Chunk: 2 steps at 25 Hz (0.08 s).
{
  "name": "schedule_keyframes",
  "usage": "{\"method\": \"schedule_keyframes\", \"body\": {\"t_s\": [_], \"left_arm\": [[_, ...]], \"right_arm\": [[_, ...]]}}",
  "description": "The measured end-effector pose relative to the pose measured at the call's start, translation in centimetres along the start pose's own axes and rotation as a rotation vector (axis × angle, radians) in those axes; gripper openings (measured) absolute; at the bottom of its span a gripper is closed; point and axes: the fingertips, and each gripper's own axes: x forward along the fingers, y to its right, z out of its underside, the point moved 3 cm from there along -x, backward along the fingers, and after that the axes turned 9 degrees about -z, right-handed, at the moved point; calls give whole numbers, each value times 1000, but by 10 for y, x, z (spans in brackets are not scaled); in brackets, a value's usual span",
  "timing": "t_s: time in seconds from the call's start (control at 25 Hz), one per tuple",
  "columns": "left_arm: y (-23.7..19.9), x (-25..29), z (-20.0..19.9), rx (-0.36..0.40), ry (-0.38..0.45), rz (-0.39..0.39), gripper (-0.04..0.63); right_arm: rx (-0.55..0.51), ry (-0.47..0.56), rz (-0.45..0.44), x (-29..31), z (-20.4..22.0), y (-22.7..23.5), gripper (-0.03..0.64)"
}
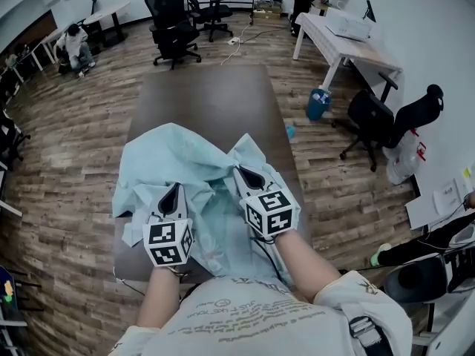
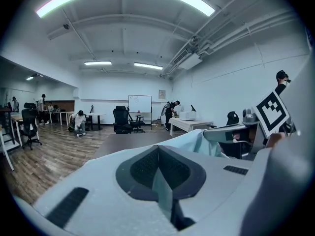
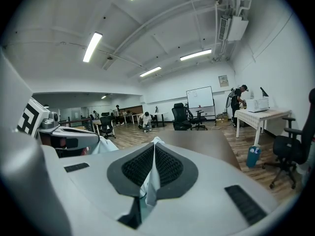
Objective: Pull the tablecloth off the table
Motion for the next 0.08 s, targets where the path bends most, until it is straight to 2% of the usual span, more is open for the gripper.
{"method": "schedule_keyframes", "body": {"t_s": [0.08], "left_arm": [[3, 1, 0, -1, -5, 0, 11]], "right_arm": [[7, 0, 2, -3, 0, 5, 15]]}}
